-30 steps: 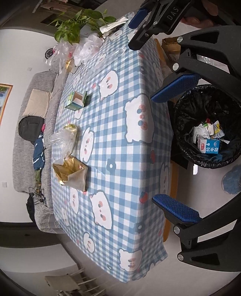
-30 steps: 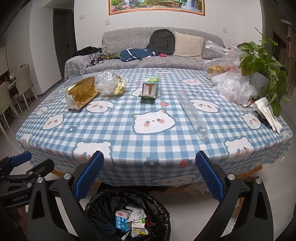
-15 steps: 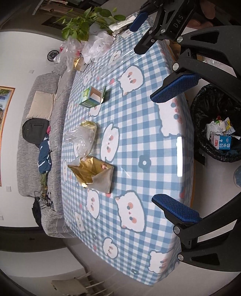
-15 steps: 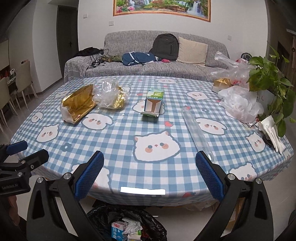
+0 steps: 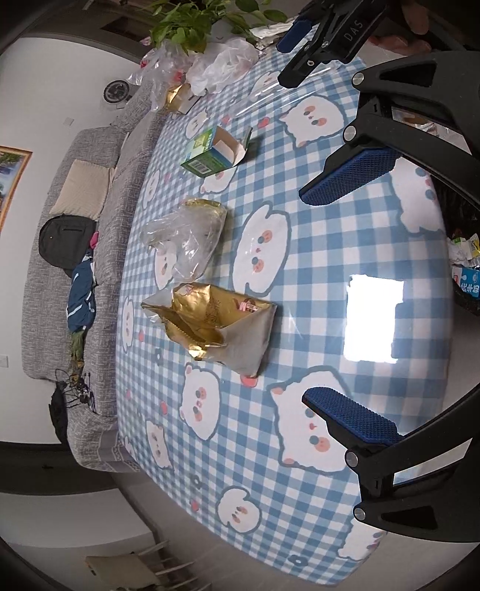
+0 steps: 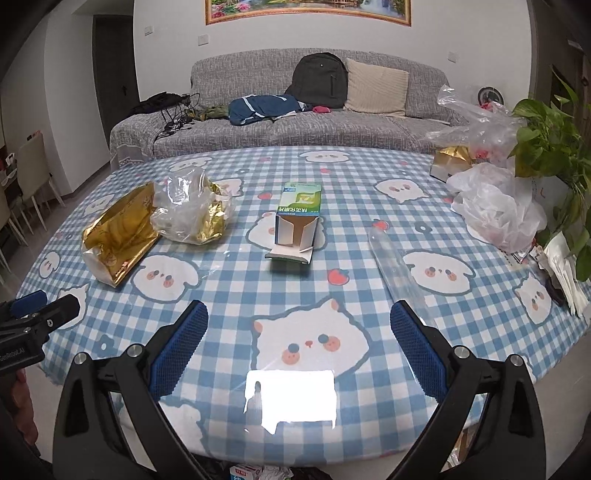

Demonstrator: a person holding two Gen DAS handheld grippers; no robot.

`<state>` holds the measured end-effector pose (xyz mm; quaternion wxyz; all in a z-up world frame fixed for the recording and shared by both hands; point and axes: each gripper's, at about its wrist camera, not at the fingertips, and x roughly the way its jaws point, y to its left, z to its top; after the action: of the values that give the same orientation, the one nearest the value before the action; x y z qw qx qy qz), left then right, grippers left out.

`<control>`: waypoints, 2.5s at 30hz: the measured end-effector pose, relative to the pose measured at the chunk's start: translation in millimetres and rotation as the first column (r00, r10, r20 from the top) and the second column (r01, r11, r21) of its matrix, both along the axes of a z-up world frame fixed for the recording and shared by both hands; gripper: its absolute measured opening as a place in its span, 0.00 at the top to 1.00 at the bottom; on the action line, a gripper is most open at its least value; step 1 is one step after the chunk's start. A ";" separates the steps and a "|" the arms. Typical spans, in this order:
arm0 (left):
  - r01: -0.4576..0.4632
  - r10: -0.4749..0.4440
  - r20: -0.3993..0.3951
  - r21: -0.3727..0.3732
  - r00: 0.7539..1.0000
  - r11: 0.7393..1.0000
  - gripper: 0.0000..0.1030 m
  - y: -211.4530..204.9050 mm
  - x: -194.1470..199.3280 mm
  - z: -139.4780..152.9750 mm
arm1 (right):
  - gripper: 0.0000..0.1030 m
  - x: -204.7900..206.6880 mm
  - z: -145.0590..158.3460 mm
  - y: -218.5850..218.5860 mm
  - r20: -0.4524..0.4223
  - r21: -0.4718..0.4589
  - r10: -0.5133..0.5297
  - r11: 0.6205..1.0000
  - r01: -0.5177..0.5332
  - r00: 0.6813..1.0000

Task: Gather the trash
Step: 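Grasp the gold foil snack bag with the left tool while the right tool grasps the green-white box, then lift the gold foil bag and green-white box off the table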

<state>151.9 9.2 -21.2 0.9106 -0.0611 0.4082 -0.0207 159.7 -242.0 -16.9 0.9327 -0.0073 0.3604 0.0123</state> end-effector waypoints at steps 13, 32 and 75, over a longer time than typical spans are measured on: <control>-0.022 0.024 -0.043 0.048 0.999 0.999 0.07 7.0 74.9 -7.6 | 0.14 74.4 -8.0 9.1 -0.022 -0.023 -0.001 1.000 0.001 1.000; -0.044 0.055 -0.133 0.090 0.990 0.995 0.42 11.4 148.3 -52.0 | 0.54 155.3 -49.9 5.2 -0.130 0.001 -0.015 1.000 0.016 0.991; -0.070 0.077 -0.065 0.093 0.995 0.993 0.95 9.5 91.7 -7.1 | 0.56 82.9 -3.6 0.3 -0.067 -0.010 0.006 1.000 -0.007 0.998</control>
<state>243.6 18.7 -28.3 0.8980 -0.0353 0.4373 0.0336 242.6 -241.8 -20.6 0.9200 -0.0127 0.3914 0.0140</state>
